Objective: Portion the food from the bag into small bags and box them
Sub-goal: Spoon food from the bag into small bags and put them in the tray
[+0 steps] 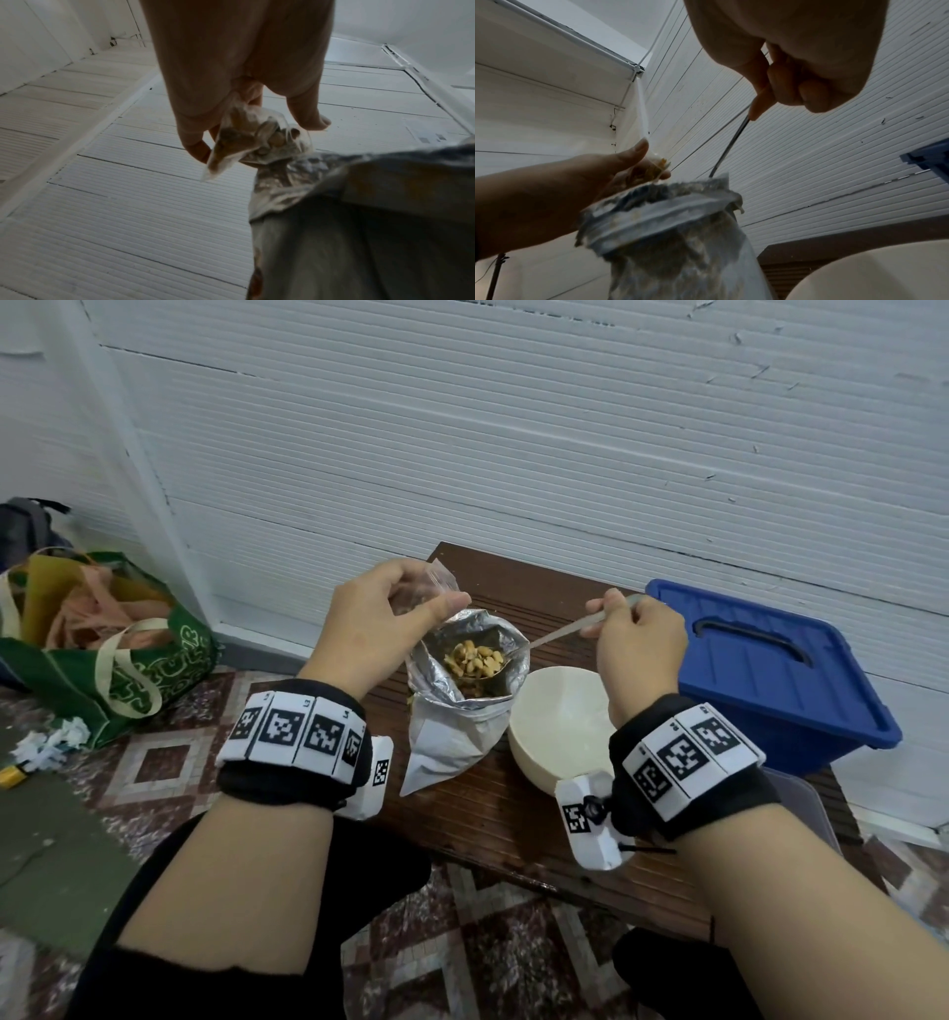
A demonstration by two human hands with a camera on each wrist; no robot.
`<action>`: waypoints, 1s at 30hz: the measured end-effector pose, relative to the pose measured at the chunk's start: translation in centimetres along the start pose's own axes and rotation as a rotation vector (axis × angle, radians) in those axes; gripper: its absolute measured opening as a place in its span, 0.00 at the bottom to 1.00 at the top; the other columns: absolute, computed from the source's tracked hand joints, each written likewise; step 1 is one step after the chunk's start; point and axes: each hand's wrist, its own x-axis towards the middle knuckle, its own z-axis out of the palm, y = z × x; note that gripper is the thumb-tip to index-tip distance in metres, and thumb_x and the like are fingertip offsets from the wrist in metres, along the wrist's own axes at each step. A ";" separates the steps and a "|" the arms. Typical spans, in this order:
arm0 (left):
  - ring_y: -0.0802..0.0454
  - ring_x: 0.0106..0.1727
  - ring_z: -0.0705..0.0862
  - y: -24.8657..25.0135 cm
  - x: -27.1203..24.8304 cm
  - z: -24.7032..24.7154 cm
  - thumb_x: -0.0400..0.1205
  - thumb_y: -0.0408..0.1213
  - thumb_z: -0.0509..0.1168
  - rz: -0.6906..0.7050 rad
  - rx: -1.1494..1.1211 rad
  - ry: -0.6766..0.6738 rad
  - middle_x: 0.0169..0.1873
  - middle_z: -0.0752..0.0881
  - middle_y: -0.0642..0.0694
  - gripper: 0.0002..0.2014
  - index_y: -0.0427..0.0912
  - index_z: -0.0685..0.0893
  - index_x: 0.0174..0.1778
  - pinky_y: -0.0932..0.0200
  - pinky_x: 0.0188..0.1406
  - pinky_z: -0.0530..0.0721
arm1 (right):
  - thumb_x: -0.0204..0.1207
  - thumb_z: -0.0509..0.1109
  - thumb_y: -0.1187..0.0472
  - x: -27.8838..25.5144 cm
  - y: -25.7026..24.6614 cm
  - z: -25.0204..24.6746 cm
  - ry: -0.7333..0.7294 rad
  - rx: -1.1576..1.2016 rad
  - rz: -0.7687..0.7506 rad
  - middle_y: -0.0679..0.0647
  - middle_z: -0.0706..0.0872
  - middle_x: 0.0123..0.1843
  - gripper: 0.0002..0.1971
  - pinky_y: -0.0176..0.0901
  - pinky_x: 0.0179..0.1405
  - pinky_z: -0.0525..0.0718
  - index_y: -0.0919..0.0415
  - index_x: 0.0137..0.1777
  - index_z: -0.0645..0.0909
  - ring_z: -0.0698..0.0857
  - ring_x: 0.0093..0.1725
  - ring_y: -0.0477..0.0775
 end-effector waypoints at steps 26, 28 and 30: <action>0.66 0.51 0.83 0.7 -0.1 1.0 0.62 0.54 0.79 0.039 0.096 -0.208 0.47 0.85 0.61 0.25 0.58 0.82 0.54 0.72 0.50 0.80 | 0.85 0.60 0.59 2.2 -5.2 0.5 -0.033 -0.020 -0.104 0.53 0.88 0.42 0.16 0.15 0.22 0.69 0.65 0.44 0.87 0.79 0.33 0.38; 0.69 0.49 0.81 0.7 0.0 1.1 0.64 0.54 0.78 0.047 0.116 -0.207 0.46 0.84 0.63 0.25 0.57 0.83 0.56 0.80 0.43 0.77 | 0.85 0.59 0.59 2.2 -5.2 0.6 -0.046 -0.027 -0.111 0.53 0.88 0.41 0.16 0.15 0.23 0.70 0.66 0.45 0.87 0.80 0.33 0.39; 0.71 0.48 0.80 0.7 0.0 1.2 0.64 0.53 0.79 0.058 0.122 -0.190 0.45 0.83 0.64 0.25 0.56 0.83 0.56 0.83 0.41 0.76 | 0.85 0.60 0.59 2.1 -5.3 0.8 -0.057 -0.029 -0.115 0.54 0.87 0.39 0.16 0.16 0.24 0.71 0.64 0.45 0.87 0.82 0.35 0.42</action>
